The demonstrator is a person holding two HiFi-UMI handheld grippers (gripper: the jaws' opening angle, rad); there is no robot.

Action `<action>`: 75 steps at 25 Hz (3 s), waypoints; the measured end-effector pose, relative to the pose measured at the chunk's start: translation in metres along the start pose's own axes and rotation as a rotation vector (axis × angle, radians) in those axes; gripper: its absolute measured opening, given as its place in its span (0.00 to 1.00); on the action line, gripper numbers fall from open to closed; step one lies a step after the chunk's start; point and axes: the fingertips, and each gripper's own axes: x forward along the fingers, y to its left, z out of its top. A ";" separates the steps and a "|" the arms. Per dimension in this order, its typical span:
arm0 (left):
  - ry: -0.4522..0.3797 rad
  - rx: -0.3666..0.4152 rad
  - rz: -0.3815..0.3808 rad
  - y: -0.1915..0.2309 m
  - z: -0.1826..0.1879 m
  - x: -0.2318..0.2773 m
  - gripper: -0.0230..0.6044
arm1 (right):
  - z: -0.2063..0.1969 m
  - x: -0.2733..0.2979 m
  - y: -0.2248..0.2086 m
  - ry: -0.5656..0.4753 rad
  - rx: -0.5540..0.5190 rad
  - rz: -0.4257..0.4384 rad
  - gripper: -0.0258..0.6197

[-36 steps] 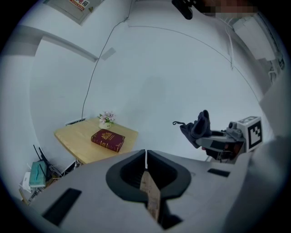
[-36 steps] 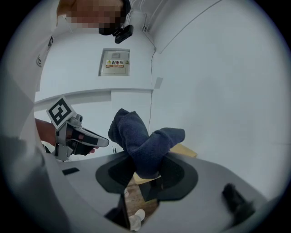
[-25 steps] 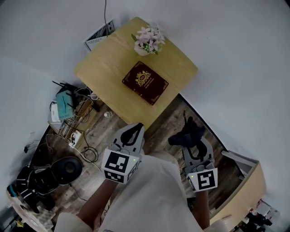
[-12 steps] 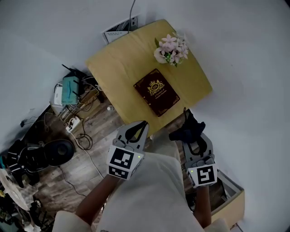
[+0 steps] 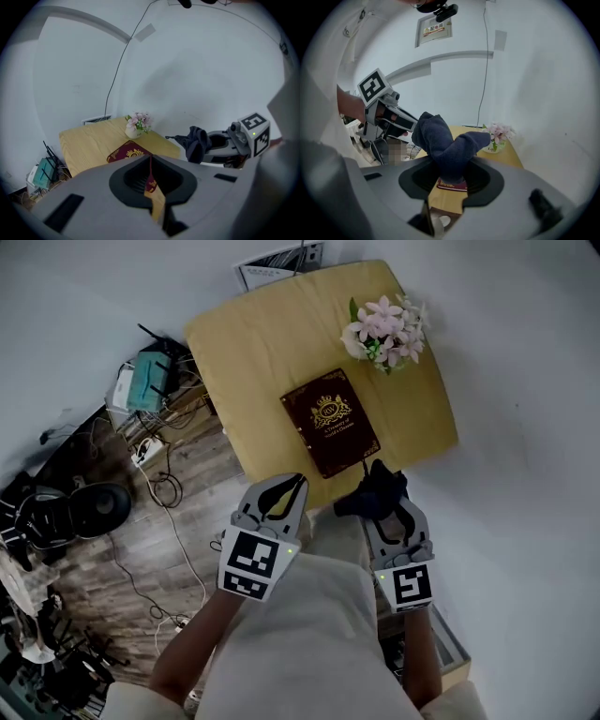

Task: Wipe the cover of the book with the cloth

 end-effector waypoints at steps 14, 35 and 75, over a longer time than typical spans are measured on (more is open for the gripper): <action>0.096 -0.133 0.119 0.011 -0.053 0.067 0.07 | -0.068 0.091 -0.018 0.156 -0.283 0.199 0.27; 0.112 -0.264 0.202 0.043 -0.100 0.085 0.07 | -0.098 0.167 -0.003 0.263 -0.576 0.244 0.27; 0.117 -0.298 0.213 0.064 -0.102 0.080 0.07 | -0.018 0.261 -0.079 0.230 -0.532 0.068 0.28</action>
